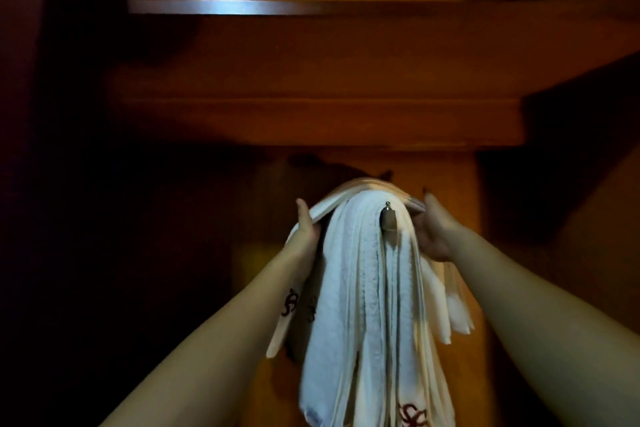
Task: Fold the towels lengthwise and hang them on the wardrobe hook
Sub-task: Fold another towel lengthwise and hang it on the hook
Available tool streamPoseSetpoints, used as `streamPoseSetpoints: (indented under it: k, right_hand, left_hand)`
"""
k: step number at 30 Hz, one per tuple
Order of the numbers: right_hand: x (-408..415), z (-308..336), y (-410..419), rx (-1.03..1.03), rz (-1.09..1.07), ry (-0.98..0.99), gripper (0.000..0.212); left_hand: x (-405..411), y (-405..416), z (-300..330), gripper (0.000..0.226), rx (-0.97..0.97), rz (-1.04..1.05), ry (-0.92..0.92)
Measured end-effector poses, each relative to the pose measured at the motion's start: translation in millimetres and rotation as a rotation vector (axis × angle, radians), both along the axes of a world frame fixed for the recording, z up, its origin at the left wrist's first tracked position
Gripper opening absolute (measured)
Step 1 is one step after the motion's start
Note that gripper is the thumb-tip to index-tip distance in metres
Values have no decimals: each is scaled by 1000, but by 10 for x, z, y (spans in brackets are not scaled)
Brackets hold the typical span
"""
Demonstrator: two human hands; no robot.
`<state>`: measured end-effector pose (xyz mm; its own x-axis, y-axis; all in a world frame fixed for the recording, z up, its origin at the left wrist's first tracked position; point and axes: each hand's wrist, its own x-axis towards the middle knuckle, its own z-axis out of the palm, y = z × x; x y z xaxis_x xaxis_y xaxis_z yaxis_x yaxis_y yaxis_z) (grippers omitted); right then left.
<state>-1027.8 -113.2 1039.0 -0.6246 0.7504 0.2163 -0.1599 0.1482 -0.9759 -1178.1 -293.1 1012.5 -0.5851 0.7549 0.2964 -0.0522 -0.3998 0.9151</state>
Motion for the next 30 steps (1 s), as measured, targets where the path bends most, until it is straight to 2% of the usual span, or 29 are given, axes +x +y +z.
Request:
streamPoseSetpoints:
  k: [4, 7, 10, 15, 22, 27, 30]
  right_hand:
    - [23, -176, 55, -168, -132, 44, 91]
    - [10, -269, 54, -176, -194, 29, 63]
    - [6, -377, 60, -161, -233, -26, 46]
    - [14, -578, -114, -253, -218, 35, 40]
    - [0, -686, -354, -246, -122, 127, 36]
    - [115, -817, -408, -392, -200, 101, 35]
    - [218, -1081, -419, -500, -232, 57, 33]
  left_hand:
    - [-74, -59, -272, 98, 69, 3, -169]
    - [-7, -108, -382, 82, 140, 15, -278]
    - [67, -141, -478, 54, 184, 99, -368]
    - [210, -89, -700, 49, 152, 142, -399]
    - [519, -72, -828, 46, 88, 150, -447]
    - [562, -182, -777, 40, 47, 159, -418]
    - [553, -267, -844, 38, -44, 208, -455]
